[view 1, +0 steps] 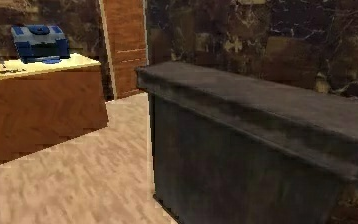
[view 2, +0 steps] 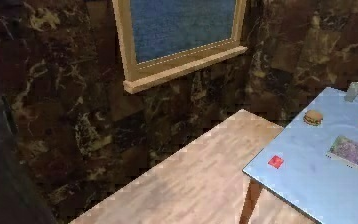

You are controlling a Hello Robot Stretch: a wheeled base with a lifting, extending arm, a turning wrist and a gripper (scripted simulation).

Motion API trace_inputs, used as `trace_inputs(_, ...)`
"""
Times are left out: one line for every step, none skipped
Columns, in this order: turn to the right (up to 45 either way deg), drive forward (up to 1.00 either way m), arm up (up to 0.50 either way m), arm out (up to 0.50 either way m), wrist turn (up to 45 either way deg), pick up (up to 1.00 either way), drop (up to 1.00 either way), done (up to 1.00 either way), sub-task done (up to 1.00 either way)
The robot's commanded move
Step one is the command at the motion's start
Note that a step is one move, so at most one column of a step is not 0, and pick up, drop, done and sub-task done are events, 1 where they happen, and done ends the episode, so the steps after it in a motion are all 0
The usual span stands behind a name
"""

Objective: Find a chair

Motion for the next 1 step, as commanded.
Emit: trace_inputs(-45.0, 0.0, 0.0, 0.0, 0.0, 0.0, 0.0, 0.0, 0.0)
